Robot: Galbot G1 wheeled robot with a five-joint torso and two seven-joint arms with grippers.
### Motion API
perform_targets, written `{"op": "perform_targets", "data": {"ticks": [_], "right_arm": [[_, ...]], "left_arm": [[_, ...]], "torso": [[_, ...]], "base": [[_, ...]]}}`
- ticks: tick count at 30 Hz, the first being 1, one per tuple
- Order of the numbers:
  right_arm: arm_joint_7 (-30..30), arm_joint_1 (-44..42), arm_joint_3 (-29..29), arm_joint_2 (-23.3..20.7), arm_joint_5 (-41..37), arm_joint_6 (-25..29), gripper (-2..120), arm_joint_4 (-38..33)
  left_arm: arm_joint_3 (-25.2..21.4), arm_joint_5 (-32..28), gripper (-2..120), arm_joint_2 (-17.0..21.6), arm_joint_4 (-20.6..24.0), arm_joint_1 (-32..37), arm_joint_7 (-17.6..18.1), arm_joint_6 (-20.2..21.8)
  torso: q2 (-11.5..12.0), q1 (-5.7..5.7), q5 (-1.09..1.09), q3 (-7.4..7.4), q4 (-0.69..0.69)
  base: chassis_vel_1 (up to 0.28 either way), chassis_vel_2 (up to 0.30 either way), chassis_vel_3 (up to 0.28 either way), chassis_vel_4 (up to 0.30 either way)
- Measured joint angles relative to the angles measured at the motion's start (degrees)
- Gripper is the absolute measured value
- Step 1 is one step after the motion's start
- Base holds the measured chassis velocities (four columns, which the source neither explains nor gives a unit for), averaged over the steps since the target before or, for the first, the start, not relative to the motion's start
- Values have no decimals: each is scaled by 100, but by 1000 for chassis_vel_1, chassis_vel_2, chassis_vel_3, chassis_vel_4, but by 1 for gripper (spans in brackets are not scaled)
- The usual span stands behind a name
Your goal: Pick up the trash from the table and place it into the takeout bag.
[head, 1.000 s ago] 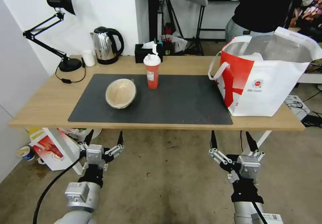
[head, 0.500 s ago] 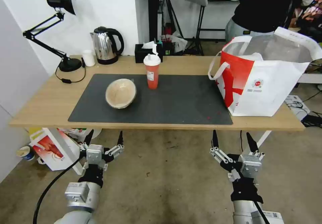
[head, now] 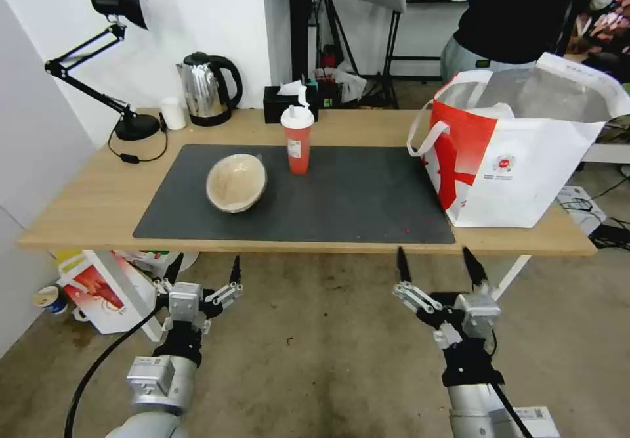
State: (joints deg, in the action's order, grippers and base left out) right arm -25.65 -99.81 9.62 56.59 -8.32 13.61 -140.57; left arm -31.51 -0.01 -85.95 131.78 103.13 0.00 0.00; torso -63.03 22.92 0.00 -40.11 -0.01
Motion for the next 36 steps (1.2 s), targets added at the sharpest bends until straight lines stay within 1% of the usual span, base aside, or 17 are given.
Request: {"op": "perform_targets", "data": {"ticks": [1,3,4,5,9,10,13,15,17,19,21,22,24,27,28,31,36], "right_arm": [[0,0,0,0,0,0,100,0],[620,389,96,-315,-590,29,100,-150],[1099,617,145,-570,-1057,31,100,-242],[1099,617,145,-570,-1057,31,100,-242],[1776,1381,90,-1039,-2367,-10,100,-265],[1776,1381,90,-1039,-2367,-10,100,-265],[1974,2073,51,-1339,-3130,-124,100,-161],[1989,2148,47,-1372,-3213,-145,100,-157],[2032,2473,32,-1511,-3613,-288,100,-140],[2022,3070,-41,-1756,-4256,-578,100,-109],[2009,3214,-65,-1799,-4365,-632,100,-86],[1935,3634,-160,-1904,-4612,-778,100,-6],[1915,3714,-181,-1922,-4653,-804,100,10],[1663,4452,-451,-2033,-5028,-1153,100,158],[1663,4452,-451,-2033,-5028,-1153,100,158],[1295,5241,-988,-2028,-5302,-1574,100,412],[1077,5683,-1295,-1982,-5445,-1895,100,616]], "left_arm": [[0,0,100,0,0,0,0,0],[0,0,100,1,0,0,0,0],[0,0,100,0,0,0,0,0],[0,0,100,0,0,0,0,0],[0,0,100,0,0,0,0,0],[0,0,100,0,0,0,0,0],[0,0,100,0,0,0,0,0],[0,0,100,0,0,0,0,0],[0,0,100,0,0,0,0,0],[0,0,100,0,0,0,0,0],[0,0,100,0,0,0,0,0],[0,0,100,0,0,0,0,0],[0,0,100,1,0,0,0,0],[0,0,100,1,0,0,0,0],[0,0,100,1,0,0,0,0],[-1,0,100,0,0,0,1,0],[0,0,100,1,0,0,0,0]], "torso": [[0,0,0,0,0],[0,0,-2,0,0],[0,0,0,0,0],[0,0,0,0,0],[1,0,-1,0,0],[1,0,-1,0,0],[1,0,-1,-1,0],[1,0,-1,-1,0],[1,0,-1,-1,1],[1,0,0,0,2],[1,0,0,0,1],[1,0,-1,0,1],[1,0,-1,-1,1],[2,0,-1,0,1],[2,0,-1,0,1],[2,1,-1,0,1],[2,0,-3,-1,1]], "base": [[0,0,0,0],[0,0,0,0],[0,0,0,0],[0,0,0,0],[0,0,0,0],[0,0,0,0],[0,0,0,0],[0,0,0,0],[0,0,0,0],[0,0,0,0],[0,0,0,0],[0,0,0,0],[0,0,0,0],[0,0,0,0],[0,0,0,0],[0,0,0,0],[0,0,0,0]]}}
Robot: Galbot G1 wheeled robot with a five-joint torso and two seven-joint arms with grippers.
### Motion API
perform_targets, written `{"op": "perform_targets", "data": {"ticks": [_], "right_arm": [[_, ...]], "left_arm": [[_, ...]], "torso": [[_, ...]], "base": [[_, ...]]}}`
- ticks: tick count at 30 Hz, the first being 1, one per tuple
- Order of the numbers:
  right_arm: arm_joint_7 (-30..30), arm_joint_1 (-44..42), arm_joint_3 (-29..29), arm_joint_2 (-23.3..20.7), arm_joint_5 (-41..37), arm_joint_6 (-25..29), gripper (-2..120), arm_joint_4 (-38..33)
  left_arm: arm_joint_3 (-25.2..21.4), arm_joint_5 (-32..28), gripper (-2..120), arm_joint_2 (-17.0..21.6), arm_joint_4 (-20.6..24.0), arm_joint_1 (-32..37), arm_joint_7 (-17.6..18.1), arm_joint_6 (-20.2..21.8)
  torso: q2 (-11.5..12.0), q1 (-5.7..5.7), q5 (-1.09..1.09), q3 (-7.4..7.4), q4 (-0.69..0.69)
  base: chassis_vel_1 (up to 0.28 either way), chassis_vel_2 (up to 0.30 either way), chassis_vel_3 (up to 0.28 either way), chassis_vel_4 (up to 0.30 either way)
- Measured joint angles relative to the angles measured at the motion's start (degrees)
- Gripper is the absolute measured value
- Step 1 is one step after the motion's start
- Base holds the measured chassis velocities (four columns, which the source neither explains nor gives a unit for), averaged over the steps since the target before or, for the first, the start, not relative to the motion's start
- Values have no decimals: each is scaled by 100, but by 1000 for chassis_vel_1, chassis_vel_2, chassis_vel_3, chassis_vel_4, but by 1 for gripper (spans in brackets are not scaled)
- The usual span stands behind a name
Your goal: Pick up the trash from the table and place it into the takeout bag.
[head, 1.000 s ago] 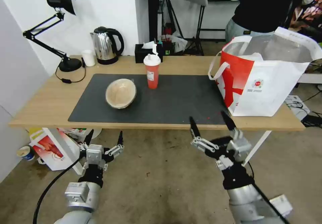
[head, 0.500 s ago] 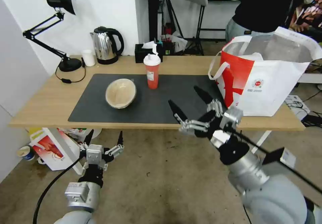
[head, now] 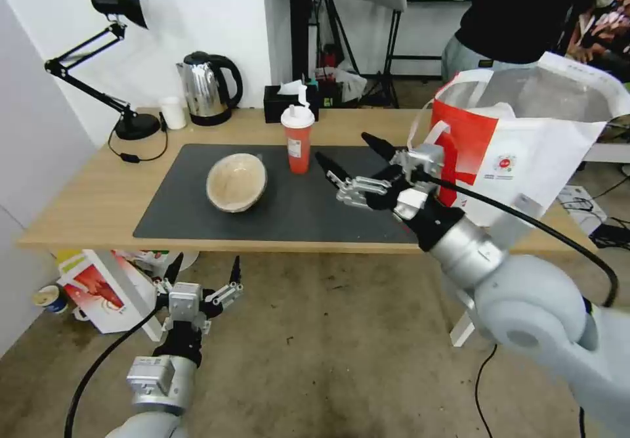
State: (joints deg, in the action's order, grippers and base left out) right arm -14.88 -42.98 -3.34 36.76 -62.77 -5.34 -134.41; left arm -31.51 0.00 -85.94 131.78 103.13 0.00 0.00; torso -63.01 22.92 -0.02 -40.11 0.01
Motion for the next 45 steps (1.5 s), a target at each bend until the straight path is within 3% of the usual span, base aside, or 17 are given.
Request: {"op": "perform_targets", "data": {"ticks": [6,12,25,34,45], "right_arm": [[-205,420,-229,57,-188,-310,100,140],[-428,1509,-876,301,-583,-1034,100,662],[-1064,2069,-1253,576,-861,-1893,100,1365],[-1230,2506,-1511,789,-1074,-2045,100,1834],[-1111,3190,-1953,1365,-1030,-2082,100,2727]], "left_arm": [[0,0,100,-1,0,0,0,0],[0,0,100,0,0,0,0,0],[-1,0,100,0,0,0,0,0],[0,0,100,0,0,0,0,0],[0,0,100,0,0,0,0,0]], "torso": [[0,0,4,0,-1],[0,0,2,1,0],[-1,-1,2,0,-1],[-1,0,3,1,-1],[-1,0,3,1,-1]], "base": [[0,0,0,0],[0,0,0,0],[0,0,0,0],[0,0,0,0],[0,0,0,0]]}}
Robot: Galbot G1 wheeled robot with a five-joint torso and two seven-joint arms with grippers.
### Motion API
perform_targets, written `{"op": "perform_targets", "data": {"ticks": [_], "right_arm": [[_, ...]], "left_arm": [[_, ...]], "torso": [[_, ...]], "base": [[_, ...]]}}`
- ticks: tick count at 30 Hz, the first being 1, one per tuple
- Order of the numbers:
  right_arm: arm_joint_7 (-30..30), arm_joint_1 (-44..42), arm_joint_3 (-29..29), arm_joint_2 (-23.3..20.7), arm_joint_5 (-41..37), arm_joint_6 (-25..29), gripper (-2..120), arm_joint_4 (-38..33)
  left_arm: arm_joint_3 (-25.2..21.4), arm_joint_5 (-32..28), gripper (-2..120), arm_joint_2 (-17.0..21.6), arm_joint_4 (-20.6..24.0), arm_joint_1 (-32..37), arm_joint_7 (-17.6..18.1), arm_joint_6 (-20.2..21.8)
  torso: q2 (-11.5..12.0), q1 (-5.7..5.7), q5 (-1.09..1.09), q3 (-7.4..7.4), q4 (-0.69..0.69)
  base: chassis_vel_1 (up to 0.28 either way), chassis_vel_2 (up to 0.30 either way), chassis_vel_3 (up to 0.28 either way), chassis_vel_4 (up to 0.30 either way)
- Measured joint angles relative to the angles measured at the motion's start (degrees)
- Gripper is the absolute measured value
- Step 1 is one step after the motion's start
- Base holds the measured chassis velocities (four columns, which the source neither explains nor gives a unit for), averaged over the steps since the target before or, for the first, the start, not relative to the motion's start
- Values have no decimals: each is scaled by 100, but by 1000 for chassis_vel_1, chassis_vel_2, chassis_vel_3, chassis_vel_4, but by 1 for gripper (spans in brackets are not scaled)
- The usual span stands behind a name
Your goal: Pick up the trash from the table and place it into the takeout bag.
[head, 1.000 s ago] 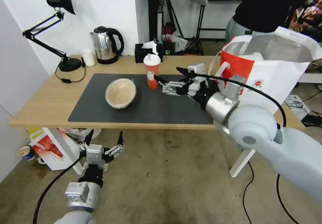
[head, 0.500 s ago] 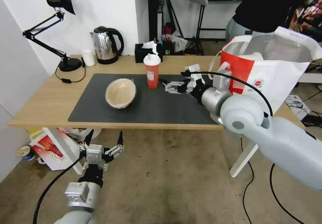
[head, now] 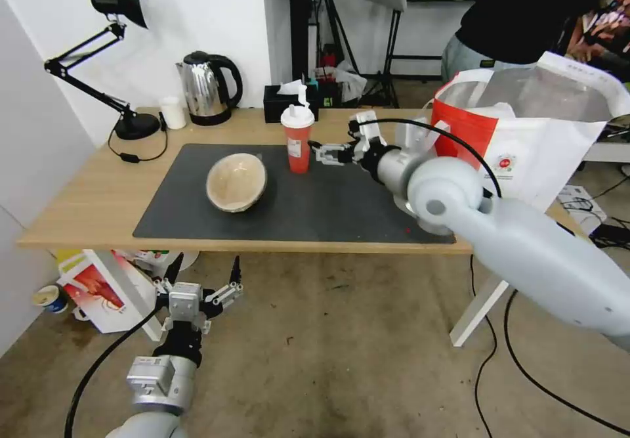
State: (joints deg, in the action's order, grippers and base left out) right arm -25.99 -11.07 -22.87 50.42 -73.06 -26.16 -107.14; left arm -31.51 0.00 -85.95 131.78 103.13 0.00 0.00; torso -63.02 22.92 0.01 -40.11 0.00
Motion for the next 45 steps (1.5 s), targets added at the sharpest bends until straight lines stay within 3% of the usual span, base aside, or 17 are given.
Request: {"op": "perform_targets", "data": {"ticks": [21,32,45], "right_arm": [[244,668,-809,712,313,-229,100,1226],[64,815,-888,905,344,-347,100,1348],[258,831,-895,1092,645,-346,100,1841]], "left_arm": [[0,0,100,0,0,0,0,0],[0,0,100,0,0,0,0,0],[0,0,100,0,0,0,0,0]], "torso": [[0,0,-1,0,0],[0,-1,-1,0,0],[0,-1,-1,0,0]], "base": [[0,0,0,0],[0,0,0,0],[0,0,0,0]]}}
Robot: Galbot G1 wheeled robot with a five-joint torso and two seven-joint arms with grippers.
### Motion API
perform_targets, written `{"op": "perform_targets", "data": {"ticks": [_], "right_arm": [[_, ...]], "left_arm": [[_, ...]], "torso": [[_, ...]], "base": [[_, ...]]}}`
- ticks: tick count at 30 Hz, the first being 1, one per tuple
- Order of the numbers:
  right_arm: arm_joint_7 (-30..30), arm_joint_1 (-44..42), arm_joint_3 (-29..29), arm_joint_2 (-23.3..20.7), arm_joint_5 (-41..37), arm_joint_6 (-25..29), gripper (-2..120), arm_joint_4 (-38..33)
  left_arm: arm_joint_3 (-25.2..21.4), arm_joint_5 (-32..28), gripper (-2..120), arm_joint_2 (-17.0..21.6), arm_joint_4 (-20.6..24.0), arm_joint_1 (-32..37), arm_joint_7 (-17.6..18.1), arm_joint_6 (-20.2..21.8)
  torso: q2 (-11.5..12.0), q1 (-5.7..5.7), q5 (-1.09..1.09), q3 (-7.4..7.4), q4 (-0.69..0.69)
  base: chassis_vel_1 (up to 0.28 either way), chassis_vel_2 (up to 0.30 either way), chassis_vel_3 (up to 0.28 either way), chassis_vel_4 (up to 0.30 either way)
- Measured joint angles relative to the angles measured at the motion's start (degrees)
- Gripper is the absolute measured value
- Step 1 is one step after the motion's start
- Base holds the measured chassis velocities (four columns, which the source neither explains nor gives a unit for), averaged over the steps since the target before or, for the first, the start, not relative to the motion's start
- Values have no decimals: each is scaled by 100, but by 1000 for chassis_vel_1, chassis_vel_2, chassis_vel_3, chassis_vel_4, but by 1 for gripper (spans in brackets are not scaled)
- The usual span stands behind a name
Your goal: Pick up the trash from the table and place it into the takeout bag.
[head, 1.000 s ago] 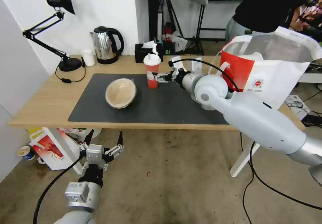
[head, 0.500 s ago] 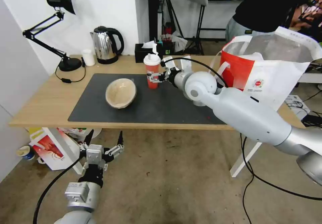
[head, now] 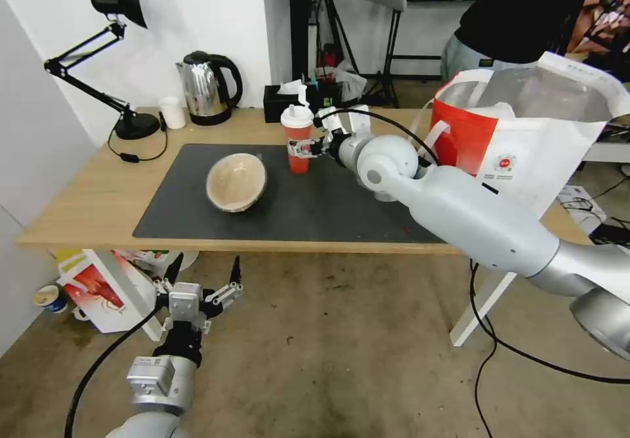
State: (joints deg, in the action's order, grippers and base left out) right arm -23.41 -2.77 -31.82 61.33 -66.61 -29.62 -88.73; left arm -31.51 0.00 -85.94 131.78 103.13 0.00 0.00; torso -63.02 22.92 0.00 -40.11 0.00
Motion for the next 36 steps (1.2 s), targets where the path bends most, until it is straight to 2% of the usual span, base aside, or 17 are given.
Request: {"op": "perform_targets", "data": {"ticks": [15,36], "right_arm": [[623,-35,128,387,457,36,100,601],[933,59,186,753,666,333,100,1472]], "left_arm": [[0,0,100,0,0,0,0,0],[0,0,100,0,0,0,0,0]], "torso": [[0,0,0,0,0],[0,0,0,0,0]], "base": [[0,0,0,0],[0,0,0,0]]}}
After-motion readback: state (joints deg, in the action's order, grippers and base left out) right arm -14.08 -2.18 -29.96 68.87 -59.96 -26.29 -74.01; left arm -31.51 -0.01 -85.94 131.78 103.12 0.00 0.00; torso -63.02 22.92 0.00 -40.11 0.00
